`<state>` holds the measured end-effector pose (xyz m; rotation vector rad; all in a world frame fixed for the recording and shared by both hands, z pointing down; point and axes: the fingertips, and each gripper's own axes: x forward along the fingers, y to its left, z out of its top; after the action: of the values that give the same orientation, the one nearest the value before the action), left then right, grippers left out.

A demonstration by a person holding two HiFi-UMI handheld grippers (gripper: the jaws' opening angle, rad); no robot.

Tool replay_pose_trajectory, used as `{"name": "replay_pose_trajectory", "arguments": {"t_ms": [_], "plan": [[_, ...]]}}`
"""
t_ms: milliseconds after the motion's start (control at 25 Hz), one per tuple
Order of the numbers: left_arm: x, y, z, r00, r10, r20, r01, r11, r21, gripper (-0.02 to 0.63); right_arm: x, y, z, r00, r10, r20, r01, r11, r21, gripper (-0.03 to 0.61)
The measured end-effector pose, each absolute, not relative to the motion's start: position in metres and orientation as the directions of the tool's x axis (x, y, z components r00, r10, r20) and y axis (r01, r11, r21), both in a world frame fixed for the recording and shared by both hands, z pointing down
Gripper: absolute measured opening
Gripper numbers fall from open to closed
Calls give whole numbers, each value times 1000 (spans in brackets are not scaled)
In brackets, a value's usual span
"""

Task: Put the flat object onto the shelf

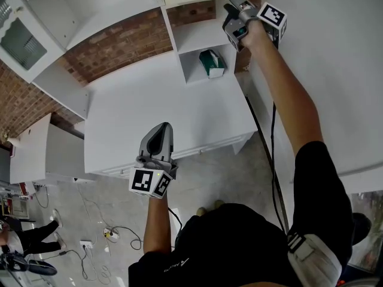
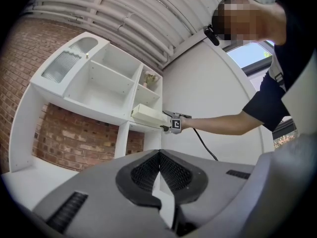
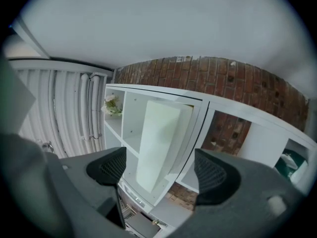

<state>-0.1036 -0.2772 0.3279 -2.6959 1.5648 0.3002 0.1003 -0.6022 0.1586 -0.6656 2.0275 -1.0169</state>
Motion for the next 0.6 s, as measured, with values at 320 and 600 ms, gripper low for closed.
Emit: {"name": "replay_pose_trajectory", "arguments": {"t_ms": [320,600], "plan": [[-97,-274,308,519,-828,-212,-835,-545,81,-2,69,-488,173,-685,-584,-437,-239,746,-621,301],[-87,-261,287,566,-785,-253,-798,-598,70,-2,33,-389,189,-777,-488,-398,-385,868,-312,78]]}}
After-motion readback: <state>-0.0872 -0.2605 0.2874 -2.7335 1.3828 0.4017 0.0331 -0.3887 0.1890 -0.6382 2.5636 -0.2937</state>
